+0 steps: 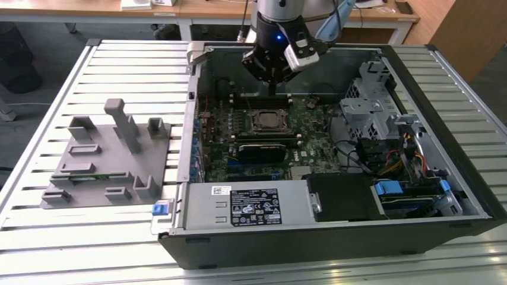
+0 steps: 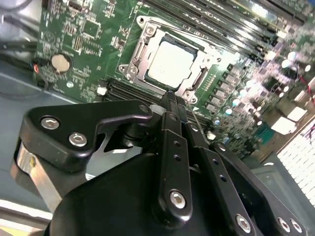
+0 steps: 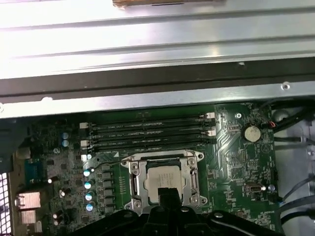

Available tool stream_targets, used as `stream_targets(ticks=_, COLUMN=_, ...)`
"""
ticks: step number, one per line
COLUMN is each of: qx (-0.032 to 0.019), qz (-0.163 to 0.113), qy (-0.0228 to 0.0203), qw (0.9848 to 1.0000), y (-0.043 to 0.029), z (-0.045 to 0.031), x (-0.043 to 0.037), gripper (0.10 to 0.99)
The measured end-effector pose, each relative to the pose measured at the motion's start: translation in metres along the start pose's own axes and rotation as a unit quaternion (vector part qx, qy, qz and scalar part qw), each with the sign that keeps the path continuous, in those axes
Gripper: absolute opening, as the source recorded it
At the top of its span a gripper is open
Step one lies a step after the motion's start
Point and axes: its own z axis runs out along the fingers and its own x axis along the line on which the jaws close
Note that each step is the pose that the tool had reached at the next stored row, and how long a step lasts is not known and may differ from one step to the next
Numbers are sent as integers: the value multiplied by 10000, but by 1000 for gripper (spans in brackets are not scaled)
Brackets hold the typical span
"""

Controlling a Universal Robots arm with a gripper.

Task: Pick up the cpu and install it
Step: 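Install the first cpu locking lever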

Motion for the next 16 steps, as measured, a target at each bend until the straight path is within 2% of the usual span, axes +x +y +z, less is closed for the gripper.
stream_targets(ticks=6, qx=-15, qz=-481, qy=14, qw=9988, y=-2, z=8, x=13, gripper=106)
stream_targets(ticks=16, qx=-16, qz=-526, qy=15, qw=9986, y=-39, z=10, x=234, gripper=106)
